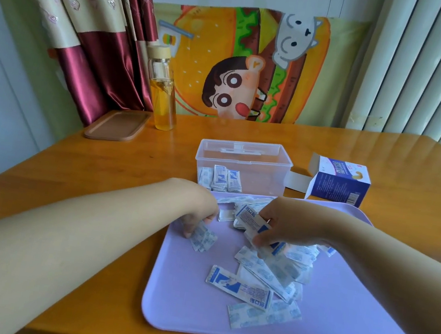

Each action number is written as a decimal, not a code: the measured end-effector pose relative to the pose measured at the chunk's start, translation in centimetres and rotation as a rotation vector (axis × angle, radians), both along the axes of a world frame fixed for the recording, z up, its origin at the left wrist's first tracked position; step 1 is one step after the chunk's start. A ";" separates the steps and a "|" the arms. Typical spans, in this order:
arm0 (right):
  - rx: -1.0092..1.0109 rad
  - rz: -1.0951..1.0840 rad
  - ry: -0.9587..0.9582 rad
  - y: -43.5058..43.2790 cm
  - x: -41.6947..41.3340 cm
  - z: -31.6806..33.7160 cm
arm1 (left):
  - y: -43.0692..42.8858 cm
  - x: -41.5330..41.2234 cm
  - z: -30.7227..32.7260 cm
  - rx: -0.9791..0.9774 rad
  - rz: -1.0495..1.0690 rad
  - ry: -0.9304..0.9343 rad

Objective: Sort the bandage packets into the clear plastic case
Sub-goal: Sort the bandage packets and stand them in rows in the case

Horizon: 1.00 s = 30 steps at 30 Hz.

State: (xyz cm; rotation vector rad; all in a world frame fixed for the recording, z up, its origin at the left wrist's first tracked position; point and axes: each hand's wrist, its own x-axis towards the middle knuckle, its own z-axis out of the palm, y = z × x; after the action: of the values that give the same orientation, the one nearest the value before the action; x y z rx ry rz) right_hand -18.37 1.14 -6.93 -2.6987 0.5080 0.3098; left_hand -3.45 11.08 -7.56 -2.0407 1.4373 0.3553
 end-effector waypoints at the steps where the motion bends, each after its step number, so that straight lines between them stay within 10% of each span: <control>1: 0.057 -0.023 0.002 0.0 0.0 -0.1 | 0.1 -0.1 0.1 0.001 0.003 0.000; 10: 0.164 -0.134 -0.070 0.3 1.0 -1.3 | 2.3 0.8 1.6 -0.328 0.047 0.166; 20: -0.055 -0.152 -0.143 2.4 3.9 -3.4 | 7.9 2.7 -1.5 -1.157 1.040 1.333; 30: 0.160 -0.153 -0.396 0.7 1.2 -0.8 | 6.3 -2.4 -3.3 -1.136 1.377 2.093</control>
State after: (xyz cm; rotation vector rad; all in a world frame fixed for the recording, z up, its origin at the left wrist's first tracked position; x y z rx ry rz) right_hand -17.21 1.85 -7.77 -2.4587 0.5382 -0.2142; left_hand -5.90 17.41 -10.83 0.9703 -0.0201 -1.1727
